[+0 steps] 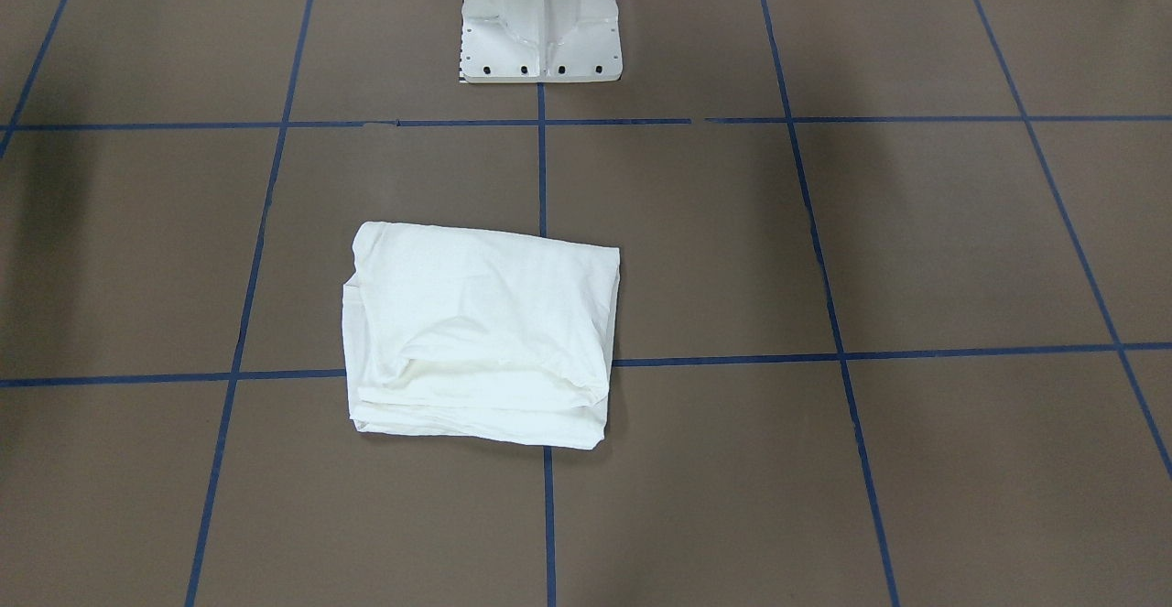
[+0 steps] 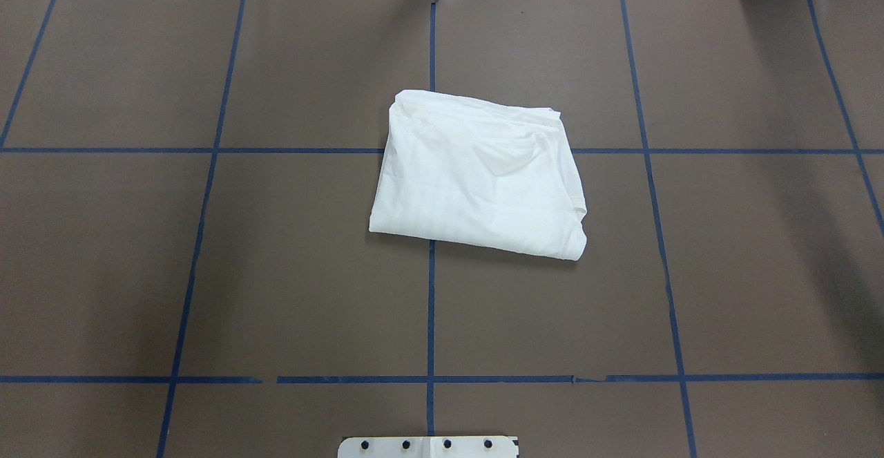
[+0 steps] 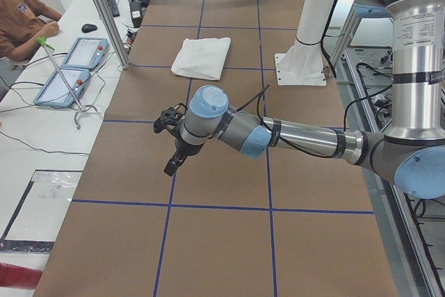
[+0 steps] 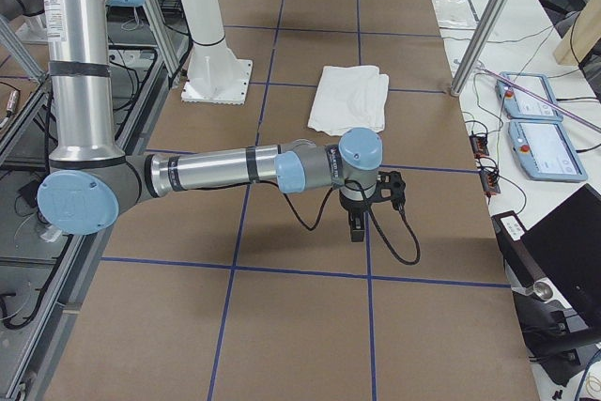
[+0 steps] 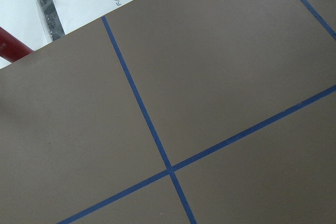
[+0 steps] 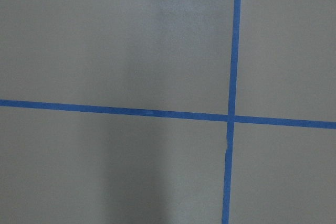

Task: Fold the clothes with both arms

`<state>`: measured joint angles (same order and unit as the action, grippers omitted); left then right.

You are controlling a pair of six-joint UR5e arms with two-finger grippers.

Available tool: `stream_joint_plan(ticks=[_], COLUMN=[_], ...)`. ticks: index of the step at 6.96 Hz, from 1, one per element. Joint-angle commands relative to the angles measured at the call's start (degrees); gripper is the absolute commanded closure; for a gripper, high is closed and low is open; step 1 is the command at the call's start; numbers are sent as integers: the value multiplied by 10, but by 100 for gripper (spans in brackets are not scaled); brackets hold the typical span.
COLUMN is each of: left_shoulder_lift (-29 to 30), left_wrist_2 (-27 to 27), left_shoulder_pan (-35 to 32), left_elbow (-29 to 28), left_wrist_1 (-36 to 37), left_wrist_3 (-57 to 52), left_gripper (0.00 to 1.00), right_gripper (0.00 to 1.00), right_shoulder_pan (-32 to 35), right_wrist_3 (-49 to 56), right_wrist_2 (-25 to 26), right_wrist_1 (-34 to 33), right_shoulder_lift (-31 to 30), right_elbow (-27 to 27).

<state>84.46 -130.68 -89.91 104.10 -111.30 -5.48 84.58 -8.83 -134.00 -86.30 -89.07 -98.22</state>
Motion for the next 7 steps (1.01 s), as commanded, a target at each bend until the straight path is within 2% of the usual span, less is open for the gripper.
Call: stream_joint_plan(ticks=[1,3,4,6,7], left_shoulder_lift=[12,12,11,54,55], left_wrist_2=[-4,-45,-45,-41,-42], left_shoulder_pan=[3,3,3,4,4], left_elbow=[-11,-13,-16,-28,-29], left_wrist_1=[1,5,8,119,138], left_wrist_3=[0,0,2,2,0], left_gripper=[0,0,0,0,0], right_gripper=[0,0,0,0,0], right_shoulder_pan=[-18,-17,-17,-16,-16], right_wrist_3=[2,-2,-2,-1,-2], right_wrist_2=[15,5,5,2,-5], right_wrist_1=[0,0,0,0,0], right_shoulder_lift=[6,3,1,-2,-3], right_elbow=[0,-6,-7,-7,-7])
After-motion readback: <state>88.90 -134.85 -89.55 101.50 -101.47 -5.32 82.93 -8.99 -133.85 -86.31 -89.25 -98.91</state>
